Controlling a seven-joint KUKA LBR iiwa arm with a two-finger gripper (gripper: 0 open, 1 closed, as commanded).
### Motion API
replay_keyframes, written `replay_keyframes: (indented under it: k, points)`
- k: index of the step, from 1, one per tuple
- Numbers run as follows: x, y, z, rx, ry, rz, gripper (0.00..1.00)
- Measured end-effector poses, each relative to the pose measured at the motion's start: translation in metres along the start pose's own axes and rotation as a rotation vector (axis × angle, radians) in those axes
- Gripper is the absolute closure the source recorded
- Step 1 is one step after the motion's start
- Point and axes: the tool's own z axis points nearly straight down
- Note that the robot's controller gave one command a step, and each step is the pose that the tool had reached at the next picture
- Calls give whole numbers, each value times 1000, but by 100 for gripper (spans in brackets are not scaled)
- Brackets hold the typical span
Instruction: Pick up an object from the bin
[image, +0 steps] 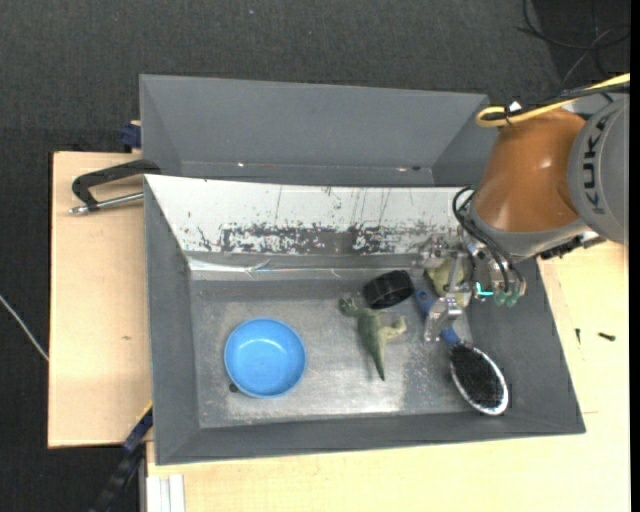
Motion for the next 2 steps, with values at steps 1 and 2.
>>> replay_keyframes:
  k: [1, 2]
  points:
    - [-11, 20, 23, 2, -15, -207, 0]
    - [-14, 21, -7, 3, -17, -235, 0]
